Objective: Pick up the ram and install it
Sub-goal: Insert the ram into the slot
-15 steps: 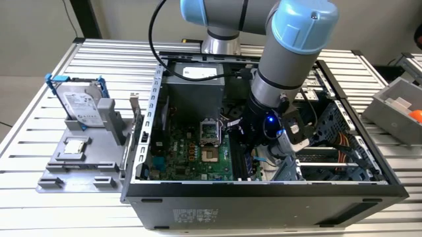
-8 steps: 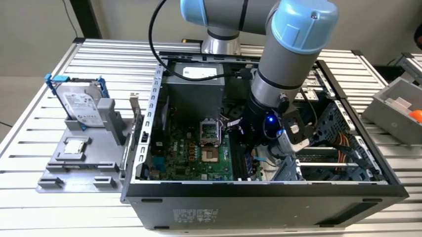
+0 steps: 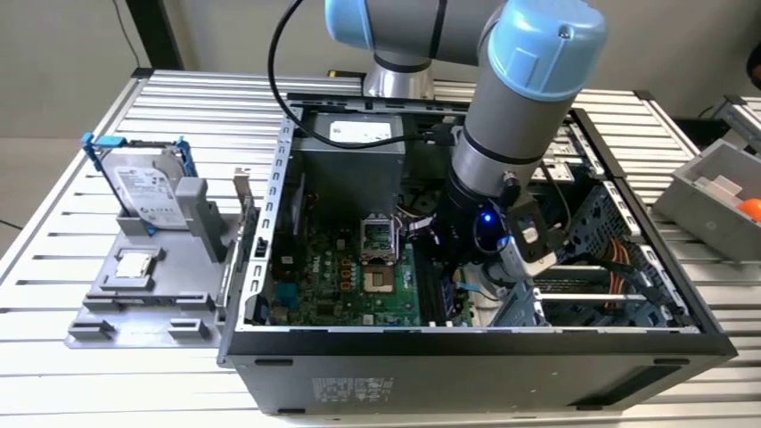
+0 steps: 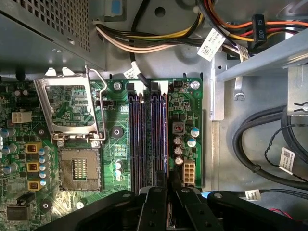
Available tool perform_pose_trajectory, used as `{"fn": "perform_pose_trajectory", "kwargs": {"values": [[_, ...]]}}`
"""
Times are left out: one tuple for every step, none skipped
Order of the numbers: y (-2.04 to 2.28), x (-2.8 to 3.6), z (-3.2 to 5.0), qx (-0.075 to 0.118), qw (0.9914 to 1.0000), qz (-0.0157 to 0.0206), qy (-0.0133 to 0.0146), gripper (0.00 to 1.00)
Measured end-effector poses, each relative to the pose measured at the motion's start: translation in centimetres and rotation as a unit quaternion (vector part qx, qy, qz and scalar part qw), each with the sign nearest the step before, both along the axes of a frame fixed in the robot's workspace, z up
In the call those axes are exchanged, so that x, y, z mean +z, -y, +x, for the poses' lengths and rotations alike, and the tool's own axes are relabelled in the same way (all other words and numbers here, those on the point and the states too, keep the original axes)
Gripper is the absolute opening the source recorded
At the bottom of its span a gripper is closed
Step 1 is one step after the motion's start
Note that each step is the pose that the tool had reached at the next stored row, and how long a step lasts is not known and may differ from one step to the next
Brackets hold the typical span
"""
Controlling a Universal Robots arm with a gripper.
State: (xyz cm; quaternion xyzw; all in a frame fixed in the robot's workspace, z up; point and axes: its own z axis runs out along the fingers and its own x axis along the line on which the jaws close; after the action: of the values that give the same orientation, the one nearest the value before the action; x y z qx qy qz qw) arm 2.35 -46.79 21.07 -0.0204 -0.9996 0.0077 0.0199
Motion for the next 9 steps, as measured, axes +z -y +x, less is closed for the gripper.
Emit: {"fn": "perform_pose_trajectory", "kwargs": {"values": [[0.00, 0.00, 0.00, 0.000, 1.00000, 0.0000, 0.0000, 0.00], [-0.01, -0.01, 0.00, 0.000, 1.00000, 0.0001, 0.0000, 0.00], [-0.01, -0.01, 0.00, 0.000, 1.00000, 0.0002, 0.0000, 0.00], [-0.01, -0.02, 0.01, 0.000, 1.00000, 0.0002, 0.0000, 0.00], [-0.01, -0.02, 0.01, 0.000, 1.00000, 0.0002, 0.0001, 0.00], [-0.01, -0.02, 0.01, 0.000, 1.00000, 0.0002, 0.0001, 0.00], [-0.02, -0.02, 0.01, 0.000, 1.00000, 0.0004, 0.0001, 0.00], [-0.04, -0.07, 0.02, 0.000, 1.00000, 0.0012, 0.0004, 1.00], [-0.03, -0.06, 0.02, 0.000, 1.00000, 0.0008, 0.0003, 1.00]]}}
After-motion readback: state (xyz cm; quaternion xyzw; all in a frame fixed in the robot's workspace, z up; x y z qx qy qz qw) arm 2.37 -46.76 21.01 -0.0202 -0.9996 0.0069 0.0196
